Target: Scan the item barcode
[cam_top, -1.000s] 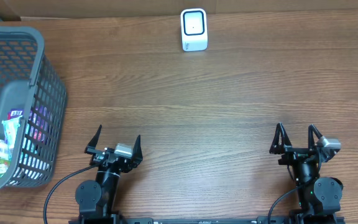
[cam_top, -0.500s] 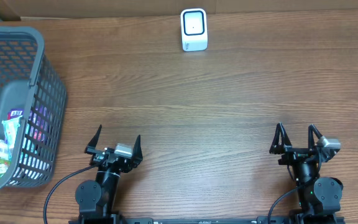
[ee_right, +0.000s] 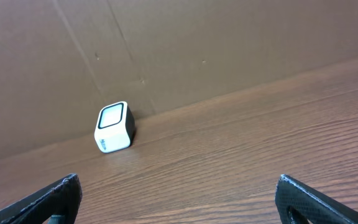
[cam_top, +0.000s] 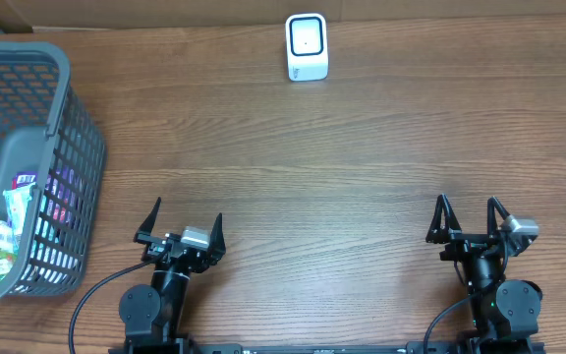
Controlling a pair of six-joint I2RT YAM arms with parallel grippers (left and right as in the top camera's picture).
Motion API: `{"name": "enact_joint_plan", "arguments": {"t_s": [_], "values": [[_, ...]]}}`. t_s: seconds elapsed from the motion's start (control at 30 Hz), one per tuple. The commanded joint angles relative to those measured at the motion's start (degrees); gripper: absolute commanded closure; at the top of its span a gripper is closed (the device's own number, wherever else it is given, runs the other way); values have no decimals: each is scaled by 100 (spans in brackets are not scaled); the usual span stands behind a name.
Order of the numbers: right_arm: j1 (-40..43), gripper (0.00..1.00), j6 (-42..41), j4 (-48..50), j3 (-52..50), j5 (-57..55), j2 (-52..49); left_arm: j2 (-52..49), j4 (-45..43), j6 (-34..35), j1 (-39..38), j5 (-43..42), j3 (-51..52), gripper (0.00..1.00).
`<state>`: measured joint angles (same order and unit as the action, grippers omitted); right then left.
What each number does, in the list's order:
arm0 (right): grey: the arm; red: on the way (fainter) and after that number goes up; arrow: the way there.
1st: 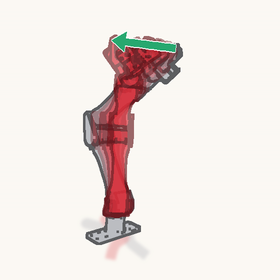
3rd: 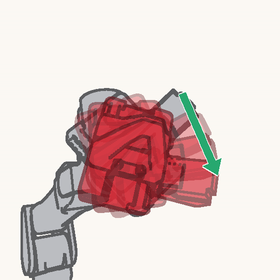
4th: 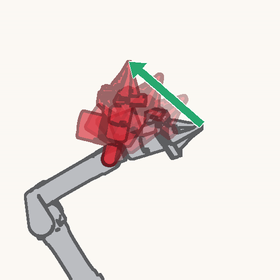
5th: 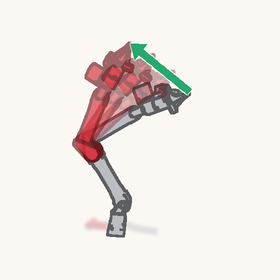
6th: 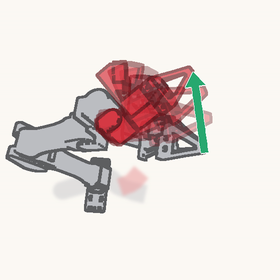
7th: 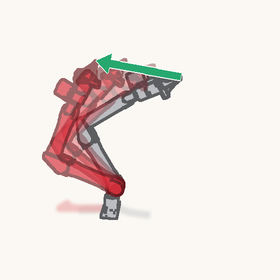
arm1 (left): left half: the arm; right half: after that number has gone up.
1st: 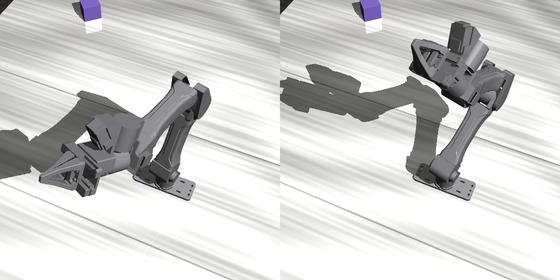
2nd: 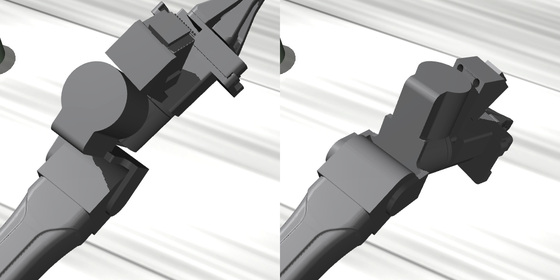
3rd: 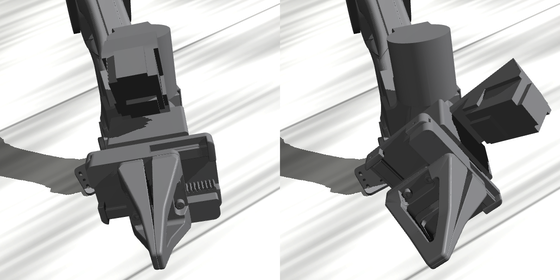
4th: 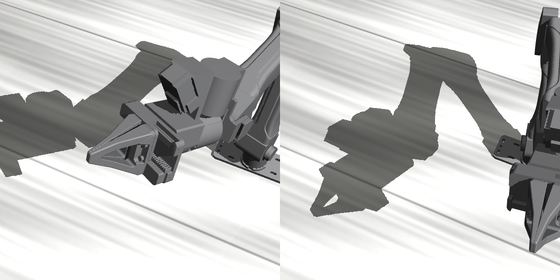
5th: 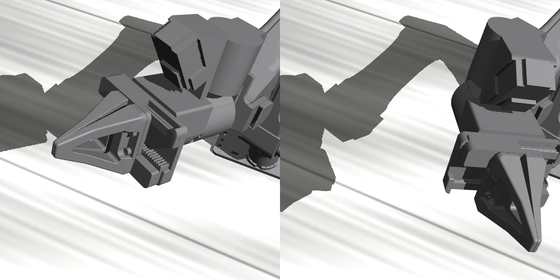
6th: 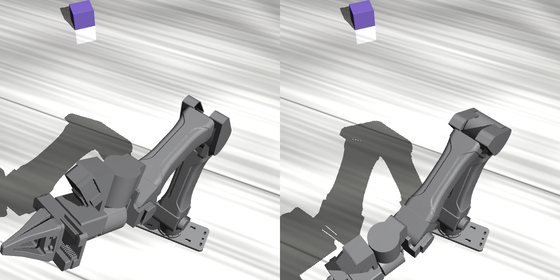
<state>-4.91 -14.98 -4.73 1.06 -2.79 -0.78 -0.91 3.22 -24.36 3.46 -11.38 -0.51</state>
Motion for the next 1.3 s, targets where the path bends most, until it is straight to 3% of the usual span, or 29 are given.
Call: {"name": "enact_joint_plan", "arguments": {"t_s": [0.0,0.37,0.8,1.27], "values": [[-28,0,4,26,-61,31,61,66,-2,15,-15,-22,24,1],[-28,0,2,31,-61,35,61,66,-4,50,-15,-81,24,0],[-28,0,9,24,-35,610,61,63,-22,1333,-15,-181,-11,0],[-28,0,35,-479,398,828,61,-654,48,1674,-13,-254,-669,0]]}}
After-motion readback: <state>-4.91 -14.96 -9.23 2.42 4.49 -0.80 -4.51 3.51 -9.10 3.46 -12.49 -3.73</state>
